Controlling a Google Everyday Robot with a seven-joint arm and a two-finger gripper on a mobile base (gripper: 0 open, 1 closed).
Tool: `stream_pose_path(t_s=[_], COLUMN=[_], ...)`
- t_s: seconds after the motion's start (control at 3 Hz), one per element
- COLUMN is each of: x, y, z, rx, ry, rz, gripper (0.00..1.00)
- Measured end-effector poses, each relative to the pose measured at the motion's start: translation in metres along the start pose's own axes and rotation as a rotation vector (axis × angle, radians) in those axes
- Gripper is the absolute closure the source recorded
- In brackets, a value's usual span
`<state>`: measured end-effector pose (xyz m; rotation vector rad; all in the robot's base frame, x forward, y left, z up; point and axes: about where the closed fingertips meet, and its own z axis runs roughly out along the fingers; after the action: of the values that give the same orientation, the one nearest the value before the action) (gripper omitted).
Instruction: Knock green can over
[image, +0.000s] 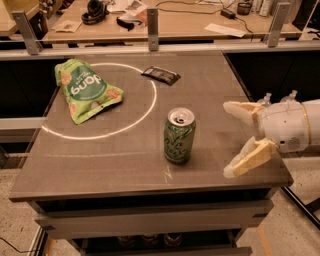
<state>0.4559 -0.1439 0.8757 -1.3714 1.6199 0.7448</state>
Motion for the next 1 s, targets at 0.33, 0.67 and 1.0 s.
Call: stream_pose_path(t_s=[0.33,0.67,1.0], x=[0.007,0.006,-0.007], y=[0.005,0.005,0.000], z=[0.010,0.025,0.041], rx=[-0.018,-0.030,-0.038], ry=[-0.032,-0.077,-0.132], rz=[0.024,0.037,0.058], gripper=[0.00,0.00,0.00])
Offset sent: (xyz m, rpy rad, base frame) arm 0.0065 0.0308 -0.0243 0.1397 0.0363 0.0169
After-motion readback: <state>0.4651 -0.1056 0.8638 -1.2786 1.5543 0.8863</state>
